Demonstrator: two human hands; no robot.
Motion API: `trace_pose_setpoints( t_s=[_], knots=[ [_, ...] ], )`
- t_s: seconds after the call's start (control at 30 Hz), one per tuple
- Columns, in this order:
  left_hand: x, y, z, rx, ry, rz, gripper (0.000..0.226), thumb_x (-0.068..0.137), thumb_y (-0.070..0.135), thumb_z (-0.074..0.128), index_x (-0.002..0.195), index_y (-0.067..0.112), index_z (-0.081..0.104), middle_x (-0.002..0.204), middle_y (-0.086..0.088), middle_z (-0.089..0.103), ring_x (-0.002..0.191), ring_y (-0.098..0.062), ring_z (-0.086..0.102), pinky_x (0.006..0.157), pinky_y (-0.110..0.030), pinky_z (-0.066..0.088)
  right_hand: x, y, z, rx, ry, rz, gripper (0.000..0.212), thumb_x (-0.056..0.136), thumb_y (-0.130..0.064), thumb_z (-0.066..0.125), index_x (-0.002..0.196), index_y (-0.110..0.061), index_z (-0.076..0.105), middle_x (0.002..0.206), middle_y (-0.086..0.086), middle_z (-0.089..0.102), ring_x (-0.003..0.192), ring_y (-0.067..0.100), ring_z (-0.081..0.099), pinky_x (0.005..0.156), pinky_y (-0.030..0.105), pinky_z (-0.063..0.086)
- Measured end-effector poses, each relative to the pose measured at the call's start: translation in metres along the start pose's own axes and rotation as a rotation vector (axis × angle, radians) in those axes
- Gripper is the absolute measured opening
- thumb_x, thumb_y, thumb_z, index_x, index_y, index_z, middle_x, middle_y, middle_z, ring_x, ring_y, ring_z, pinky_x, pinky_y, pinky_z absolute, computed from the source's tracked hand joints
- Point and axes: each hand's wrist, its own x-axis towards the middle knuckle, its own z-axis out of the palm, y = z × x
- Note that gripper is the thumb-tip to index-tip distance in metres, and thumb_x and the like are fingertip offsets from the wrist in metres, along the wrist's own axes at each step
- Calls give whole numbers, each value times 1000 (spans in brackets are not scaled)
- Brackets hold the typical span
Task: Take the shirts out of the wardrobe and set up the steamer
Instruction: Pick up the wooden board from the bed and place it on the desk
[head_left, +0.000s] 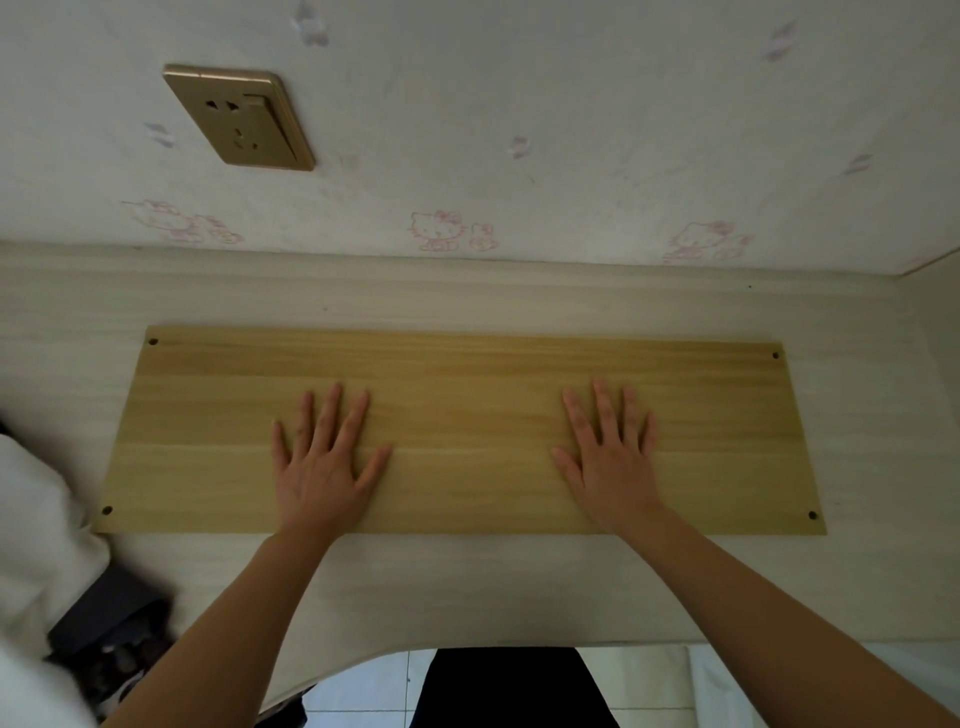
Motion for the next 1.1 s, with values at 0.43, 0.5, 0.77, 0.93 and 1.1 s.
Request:
trace_pose_setpoints(
  t_s=[0.43, 0.5, 0.77, 0.93, 1.1],
  knots=[
    [2, 17, -21, -55, -82, -26, 65, 93, 52, 41, 151, 31, 20, 161, 1, 10, 149, -23, 3, 116, -58, -1, -6, -6, -34, 98, -78, 23, 67, 97, -44, 41, 154, -22, 10, 162, 5, 4, 148, 33, 2, 118, 49, 16],
    [-1, 26, -29, -11, -116, 9, 60, 96, 45, 40, 150, 24, 23, 161, -1, 13, 149, -19, 6, 116, -57, -1, -16, -10, -37, 131, -98, 25, 69, 98, -41, 41, 153, -15, 9, 161, 8, 10, 148, 31, 7, 118, 46, 18],
    [-54, 64, -43, 120, -64, 257, 50, 100, 32, 34, 147, 17, 28, 155, 0, 29, 148, -20, 14, 118, -48, 5, -84, -1, -50, 126, -14, -28, 57, 100, -36, 37, 149, -9, 24, 150, 11, 36, 141, 29, 28, 113, 42, 28],
    [-108, 91, -47, -5, 57, 316, 41, 93, 23, 52, 132, 10, 52, 133, -8, 57, 132, -29, 44, 109, -45, 33, -148, 9, -44, 113, -18, -33, 54, 101, -38, 34, 147, -11, 28, 145, 10, 42, 134, 28, 36, 110, 41, 33],
    [-184, 111, -38, -68, 137, 376, 35, 87, 20, 61, 120, 10, 62, 116, -7, 66, 116, -28, 57, 98, -43, 46, -222, 14, -25, 137, 24, -49, 50, 101, -38, 34, 144, -12, 33, 141, 9, 46, 130, 26, 40, 109, 39, 33]
  ],
)
